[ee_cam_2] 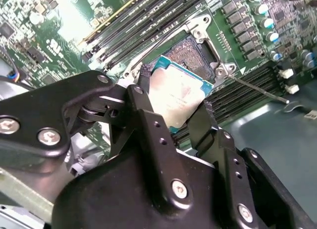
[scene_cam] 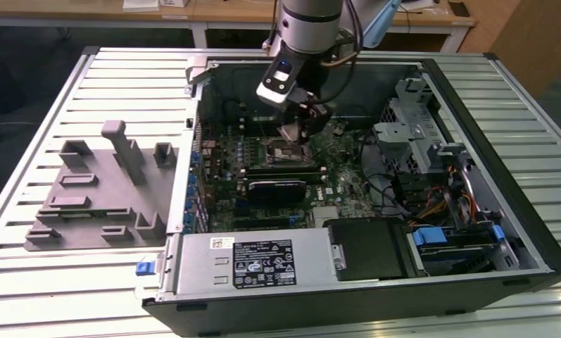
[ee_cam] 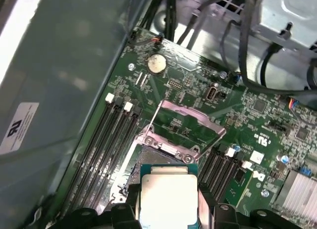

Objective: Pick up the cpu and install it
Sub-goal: 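Place the cpu into insertion slot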

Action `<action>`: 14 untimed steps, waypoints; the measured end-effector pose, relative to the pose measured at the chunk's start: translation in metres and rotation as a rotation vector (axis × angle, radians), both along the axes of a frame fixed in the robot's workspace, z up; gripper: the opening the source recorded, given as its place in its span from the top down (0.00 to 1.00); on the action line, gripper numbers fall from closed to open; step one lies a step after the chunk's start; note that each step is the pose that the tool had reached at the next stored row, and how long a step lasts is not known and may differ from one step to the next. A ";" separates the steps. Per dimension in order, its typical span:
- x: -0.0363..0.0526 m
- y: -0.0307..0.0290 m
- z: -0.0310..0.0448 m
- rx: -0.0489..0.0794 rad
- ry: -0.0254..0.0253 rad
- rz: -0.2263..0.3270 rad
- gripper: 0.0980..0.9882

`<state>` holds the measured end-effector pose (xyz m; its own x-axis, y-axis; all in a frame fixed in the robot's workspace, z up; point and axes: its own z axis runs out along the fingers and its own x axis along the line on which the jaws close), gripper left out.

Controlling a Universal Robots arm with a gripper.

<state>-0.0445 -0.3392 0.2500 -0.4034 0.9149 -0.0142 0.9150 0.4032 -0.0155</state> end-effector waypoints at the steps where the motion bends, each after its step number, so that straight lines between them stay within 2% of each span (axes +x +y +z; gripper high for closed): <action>1: 0.0000 0.0000 0.0000 0.000 0.0000 -0.012 0.50; 14: 0.0000 0.0000 -0.0009 0.000 0.0000 -0.197 0.50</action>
